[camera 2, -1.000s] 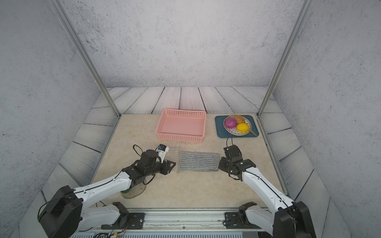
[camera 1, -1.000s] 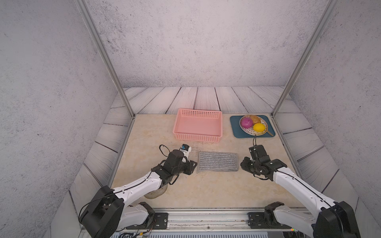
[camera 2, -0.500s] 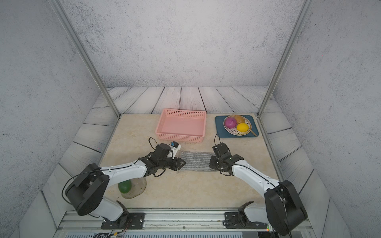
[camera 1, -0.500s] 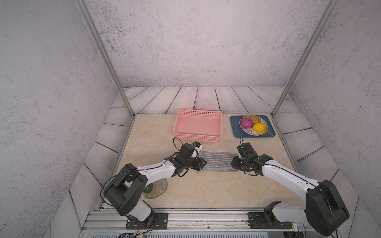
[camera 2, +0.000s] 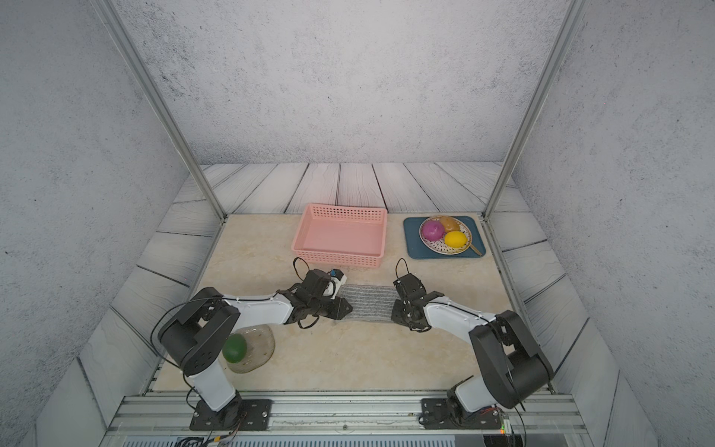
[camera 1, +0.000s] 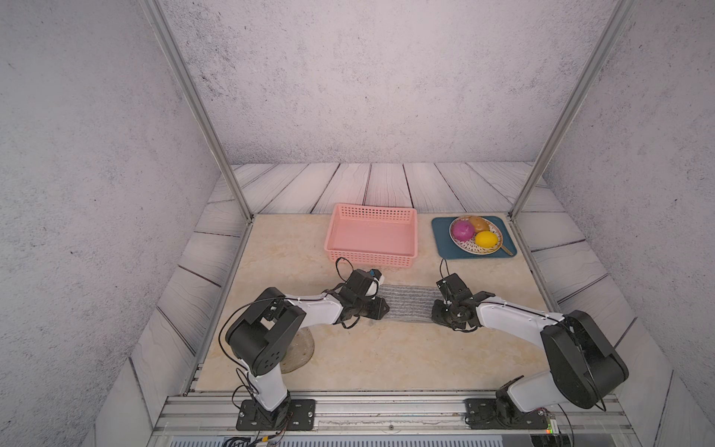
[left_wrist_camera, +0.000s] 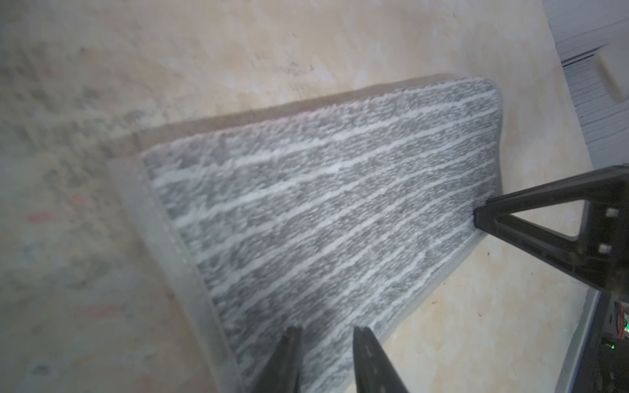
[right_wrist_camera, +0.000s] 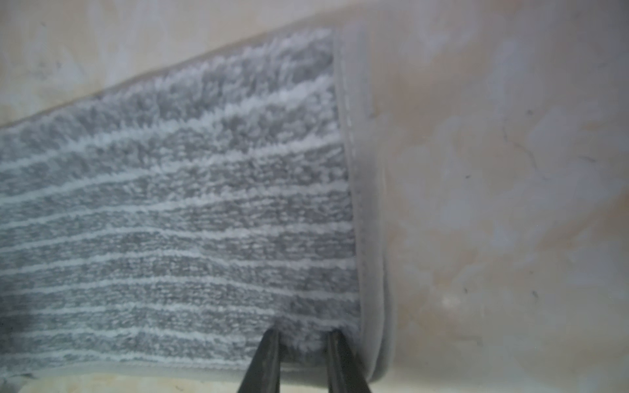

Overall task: Fold the square dishcloth
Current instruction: Smooth out the cleaning item at the center of the board.

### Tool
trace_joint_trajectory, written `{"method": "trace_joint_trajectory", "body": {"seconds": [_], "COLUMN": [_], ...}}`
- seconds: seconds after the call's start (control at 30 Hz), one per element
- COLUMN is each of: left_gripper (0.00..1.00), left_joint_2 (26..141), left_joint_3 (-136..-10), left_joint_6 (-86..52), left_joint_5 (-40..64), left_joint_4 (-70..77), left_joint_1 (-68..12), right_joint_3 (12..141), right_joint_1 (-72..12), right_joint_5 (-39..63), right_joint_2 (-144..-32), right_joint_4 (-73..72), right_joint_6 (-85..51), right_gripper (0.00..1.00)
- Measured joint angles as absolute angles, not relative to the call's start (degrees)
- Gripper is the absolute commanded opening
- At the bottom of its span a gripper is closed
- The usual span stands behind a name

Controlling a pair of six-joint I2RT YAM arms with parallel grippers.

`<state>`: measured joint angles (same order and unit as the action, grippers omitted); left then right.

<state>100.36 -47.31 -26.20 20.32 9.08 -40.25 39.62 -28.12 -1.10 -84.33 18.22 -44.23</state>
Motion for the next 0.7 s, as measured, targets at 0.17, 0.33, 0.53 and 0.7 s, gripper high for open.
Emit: {"method": "trace_joint_trajectory", "body": {"seconds": [0.17, 0.33, 0.53, 0.7], "left_gripper": [0.24, 0.24, 0.38, 0.42], "left_joint_2": [100.77, 99.61, 95.66, 92.05], "left_joint_3": [-45.45, -42.96, -39.81, -39.66], "left_joint_6": [-26.92, -27.57, -28.99, -29.45], "left_joint_5": [20.1, 20.4, 20.91, 20.62], "left_joint_4": [9.8, 12.23, 11.29, 9.39], "left_joint_1": [-39.68, -39.48, -39.48, -39.48], "right_joint_3": [39.62, 39.68, 42.02, 45.41], "right_joint_1": [-28.12, -28.12, -28.12, -28.05], "right_joint_5": [-1.5, -1.72, -3.27, -3.97], "right_joint_2": [-84.6, -84.6, -84.64, -84.62], "right_joint_4": [17.58, 17.72, 20.97, 23.18], "right_joint_6": [-44.36, -43.44, -40.1, -38.28], "right_gripper": [0.23, 0.24, 0.25, 0.26]}}
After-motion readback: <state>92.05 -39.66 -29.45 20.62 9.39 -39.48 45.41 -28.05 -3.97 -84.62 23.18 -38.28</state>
